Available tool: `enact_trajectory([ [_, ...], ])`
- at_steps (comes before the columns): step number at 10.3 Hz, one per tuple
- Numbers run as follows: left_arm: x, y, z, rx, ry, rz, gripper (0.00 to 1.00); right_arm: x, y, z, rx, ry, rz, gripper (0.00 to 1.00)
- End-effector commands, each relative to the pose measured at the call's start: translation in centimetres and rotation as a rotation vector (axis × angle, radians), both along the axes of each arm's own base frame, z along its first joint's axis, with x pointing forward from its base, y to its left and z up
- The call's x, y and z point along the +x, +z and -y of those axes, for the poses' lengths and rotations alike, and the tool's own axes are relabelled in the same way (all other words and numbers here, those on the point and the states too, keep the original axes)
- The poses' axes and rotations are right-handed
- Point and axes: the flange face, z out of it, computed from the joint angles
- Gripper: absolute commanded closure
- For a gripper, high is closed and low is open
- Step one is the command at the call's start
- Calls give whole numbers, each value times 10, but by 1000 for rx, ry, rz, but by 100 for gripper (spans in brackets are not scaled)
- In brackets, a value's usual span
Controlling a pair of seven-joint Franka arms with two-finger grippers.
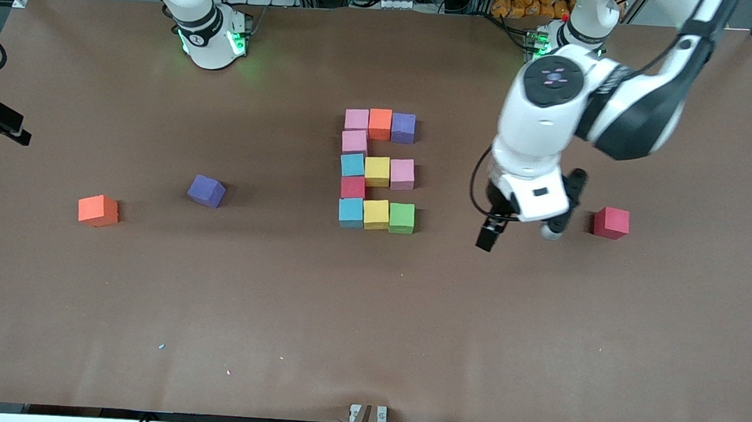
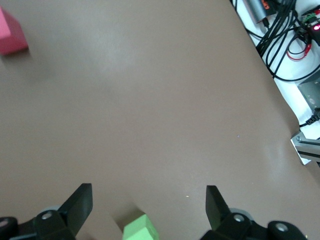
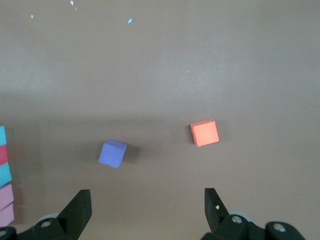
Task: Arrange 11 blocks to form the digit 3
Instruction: 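Open the left gripper off green and lift away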
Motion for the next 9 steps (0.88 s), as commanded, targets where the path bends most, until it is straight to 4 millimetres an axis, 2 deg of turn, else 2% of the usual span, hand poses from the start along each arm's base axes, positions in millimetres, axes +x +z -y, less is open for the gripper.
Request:
enact_trajectory([
  [1,14,19,-66,-15,-92,-43,0,-12,14,-5,-7,-2,-7,0],
  [4,31,52,-156,-26,-260,-117,0,-21,21,-4,-5,-4,-3,0],
  [6,31,59,-183,-5,-342,-158,0,-26,26,-2,-4,-8,-3,0],
  [7,32,69,-191,-1,-367,-157,0,-29,25,0,-3,-11,-4,0],
  [9,28,73,-201,13,-423,-206,0,-30,25,0,-2,-11,-4,0],
])
